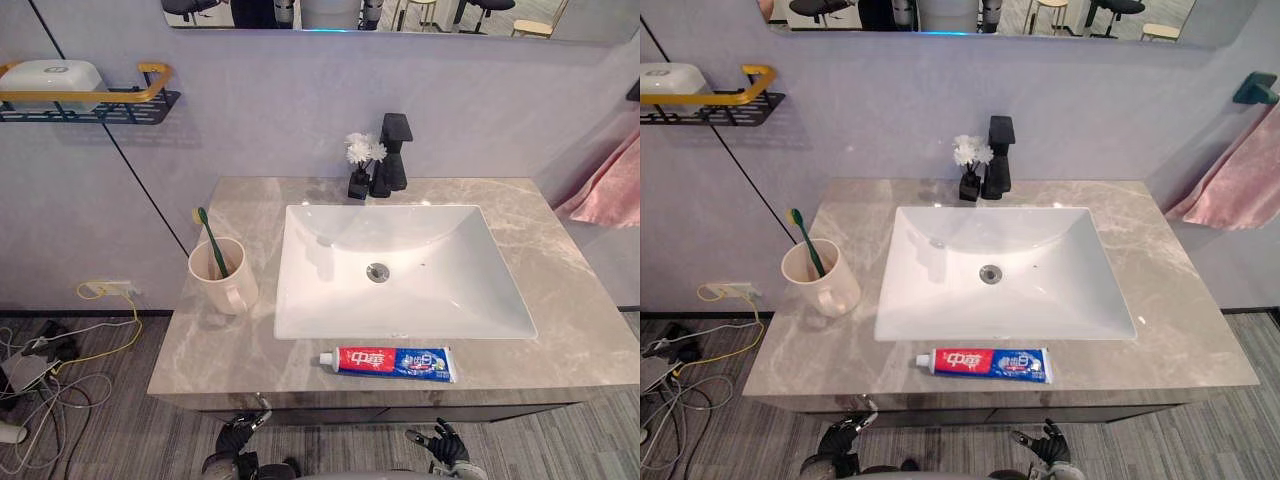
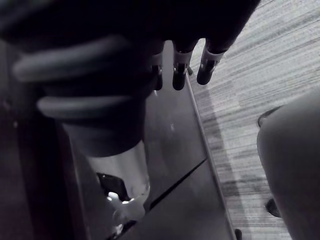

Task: Organize washtable

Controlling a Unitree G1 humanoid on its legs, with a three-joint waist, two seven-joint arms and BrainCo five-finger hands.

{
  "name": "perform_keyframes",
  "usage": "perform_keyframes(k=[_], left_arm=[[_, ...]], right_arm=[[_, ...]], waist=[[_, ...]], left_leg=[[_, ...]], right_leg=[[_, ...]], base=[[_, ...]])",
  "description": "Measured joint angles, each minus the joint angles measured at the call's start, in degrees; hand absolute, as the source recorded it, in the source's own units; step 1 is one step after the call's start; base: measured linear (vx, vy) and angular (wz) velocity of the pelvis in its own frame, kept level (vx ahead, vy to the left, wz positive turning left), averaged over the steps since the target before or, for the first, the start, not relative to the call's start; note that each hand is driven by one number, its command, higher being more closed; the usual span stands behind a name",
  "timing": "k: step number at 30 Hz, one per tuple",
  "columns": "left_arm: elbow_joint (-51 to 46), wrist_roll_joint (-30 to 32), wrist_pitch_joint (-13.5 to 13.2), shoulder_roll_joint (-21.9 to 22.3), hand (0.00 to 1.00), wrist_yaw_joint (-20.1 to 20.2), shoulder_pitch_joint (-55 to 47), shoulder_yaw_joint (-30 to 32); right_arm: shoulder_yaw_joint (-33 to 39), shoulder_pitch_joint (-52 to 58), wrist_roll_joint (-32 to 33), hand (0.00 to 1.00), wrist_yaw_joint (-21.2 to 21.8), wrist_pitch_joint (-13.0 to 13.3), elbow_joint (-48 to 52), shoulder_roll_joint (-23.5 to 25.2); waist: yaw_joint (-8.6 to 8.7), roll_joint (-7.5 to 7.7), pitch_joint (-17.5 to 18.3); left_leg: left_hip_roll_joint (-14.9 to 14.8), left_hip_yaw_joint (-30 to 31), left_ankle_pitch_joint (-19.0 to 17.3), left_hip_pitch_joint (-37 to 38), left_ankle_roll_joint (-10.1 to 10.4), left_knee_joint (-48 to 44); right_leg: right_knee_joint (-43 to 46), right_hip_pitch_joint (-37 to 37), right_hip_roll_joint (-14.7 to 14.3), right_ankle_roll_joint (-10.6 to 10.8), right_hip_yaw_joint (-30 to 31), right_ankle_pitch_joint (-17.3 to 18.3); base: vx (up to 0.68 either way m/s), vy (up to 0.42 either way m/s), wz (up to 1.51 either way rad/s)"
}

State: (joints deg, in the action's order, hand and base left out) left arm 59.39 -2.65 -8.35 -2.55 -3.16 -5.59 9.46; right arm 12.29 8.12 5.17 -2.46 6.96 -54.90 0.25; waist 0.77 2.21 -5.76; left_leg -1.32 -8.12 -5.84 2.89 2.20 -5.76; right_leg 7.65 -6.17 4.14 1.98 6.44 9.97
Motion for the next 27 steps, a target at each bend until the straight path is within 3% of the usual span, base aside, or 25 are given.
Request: perform_keyframes(k=[5,9,10,18,27], left_arm=[[0.73,-0.01,-0.23,0.06,0.00,0.14,0.06,-0.56],[0.89,0.01,-0.89,-0.14,0.00,0.41,0.00,-2.46],[0.93,0.15,-0.64,-1.60,0.00,0.50,-0.47,-4.23],[0.94,0.15,-0.70,-1.59,0.00,0.49,-0.48,-4.24],[1.17,-0.01,-0.93,-1.54,0.00,-0.41,-0.52,-4.29]], right_arm=[[1.29,-0.17,0.53,0.00,-0.09,-0.01,-0.63,-0.28],[1.39,-1.01,0.99,0.00,-0.10,-0.06,-2.53,-1.12],[1.17,0.20,-0.30,0.00,-1.02,-0.72,-4.43,-3.92],[1.44,0.74,0.20,0.00,-0.94,-0.72,-4.56,-3.90],[7.65,2.60,7.01,0.00,0.07,-0.76,-7.04,-3.13]], waist=[[0.00,-0.52,-0.05],[0.02,-0.79,-0.01],[0.18,-1.31,0.28],[0.14,-1.28,0.29],[-0.09,-0.75,-0.16]], left_leg=[[0.14,-0.09,1.50,2.07,-0.52,2.71],[0.29,0.18,4.71,3.99,-0.22,7.51],[1.50,1.72,6.14,5.93,-0.55,10.74],[1.49,1.92,6.19,5.92,-0.57,10.71],[1.23,3.86,6.26,7.25,-0.46,9.33]], right_leg=[[-0.53,-0.56,-0.06,0.01,0.17,-0.01],[-1.19,-0.50,-0.09,0.14,0.06,0.07],[-1.98,-1.46,0.10,1.28,-0.24,0.54],[-1.90,-1.61,0.11,1.29,-0.75,0.54],[-1.69,-4.62,0.16,1.25,-3.42,0.49]], base=[[-0.04,-0.008,-0.04],[-0.07,-0.038,-0.01],[0.00,0.000,0.00],[0.00,0.000,0.01],[-0.04,-0.033,0.12]])
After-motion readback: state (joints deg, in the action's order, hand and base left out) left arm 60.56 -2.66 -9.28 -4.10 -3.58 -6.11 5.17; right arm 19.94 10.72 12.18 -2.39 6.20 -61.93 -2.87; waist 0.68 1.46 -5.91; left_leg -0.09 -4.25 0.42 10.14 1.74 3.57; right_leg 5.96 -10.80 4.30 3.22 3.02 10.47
